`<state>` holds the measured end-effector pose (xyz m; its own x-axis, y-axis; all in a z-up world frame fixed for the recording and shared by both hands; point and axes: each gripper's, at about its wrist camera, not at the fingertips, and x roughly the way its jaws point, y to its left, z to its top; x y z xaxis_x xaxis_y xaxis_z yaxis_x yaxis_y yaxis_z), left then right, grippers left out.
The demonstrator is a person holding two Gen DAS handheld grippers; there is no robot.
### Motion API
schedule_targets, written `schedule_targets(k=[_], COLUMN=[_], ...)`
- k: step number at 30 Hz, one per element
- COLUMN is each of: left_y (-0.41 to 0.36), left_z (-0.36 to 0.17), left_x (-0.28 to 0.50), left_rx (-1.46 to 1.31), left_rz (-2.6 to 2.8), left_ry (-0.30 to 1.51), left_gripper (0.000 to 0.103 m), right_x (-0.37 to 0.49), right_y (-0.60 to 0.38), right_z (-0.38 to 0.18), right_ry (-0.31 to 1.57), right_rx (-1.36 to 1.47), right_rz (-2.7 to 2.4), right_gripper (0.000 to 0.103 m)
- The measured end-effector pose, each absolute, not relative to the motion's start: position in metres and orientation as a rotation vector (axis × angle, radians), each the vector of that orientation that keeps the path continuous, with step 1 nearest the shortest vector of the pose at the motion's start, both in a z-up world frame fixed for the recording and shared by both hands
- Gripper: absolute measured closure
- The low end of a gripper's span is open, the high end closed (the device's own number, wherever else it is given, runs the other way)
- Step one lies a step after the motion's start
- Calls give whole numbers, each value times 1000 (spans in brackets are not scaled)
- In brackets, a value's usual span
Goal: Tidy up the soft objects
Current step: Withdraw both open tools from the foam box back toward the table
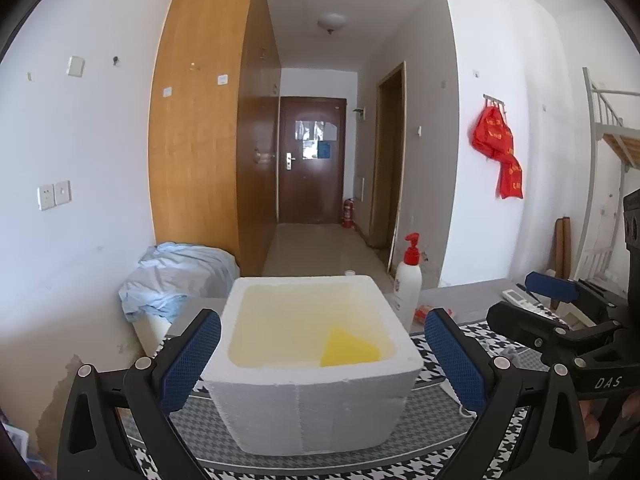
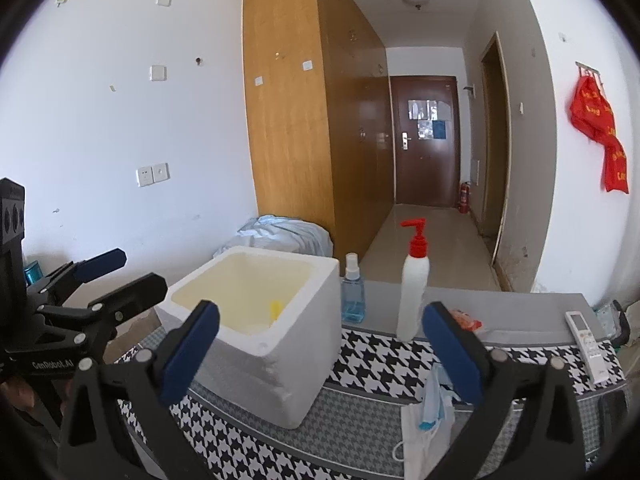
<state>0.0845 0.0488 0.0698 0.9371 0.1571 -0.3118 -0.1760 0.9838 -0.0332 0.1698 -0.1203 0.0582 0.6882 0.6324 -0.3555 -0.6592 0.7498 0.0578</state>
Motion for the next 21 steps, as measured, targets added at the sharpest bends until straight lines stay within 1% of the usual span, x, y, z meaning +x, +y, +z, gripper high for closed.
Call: schedule_targets(k=[14,21], left_y=[34,26], left_z=[61,55], left_x=[77,76], left_rx=[-55,-69], left_rz=[161,126], left_ry=[298,294], left_gripper=[1,1], right_x=[160,148], right_y=[-144,-150], right_z=[49,41], right_ry=[366,332], right_rx=[-63,-92], right_rz=[720,688], right_gripper=[0,0])
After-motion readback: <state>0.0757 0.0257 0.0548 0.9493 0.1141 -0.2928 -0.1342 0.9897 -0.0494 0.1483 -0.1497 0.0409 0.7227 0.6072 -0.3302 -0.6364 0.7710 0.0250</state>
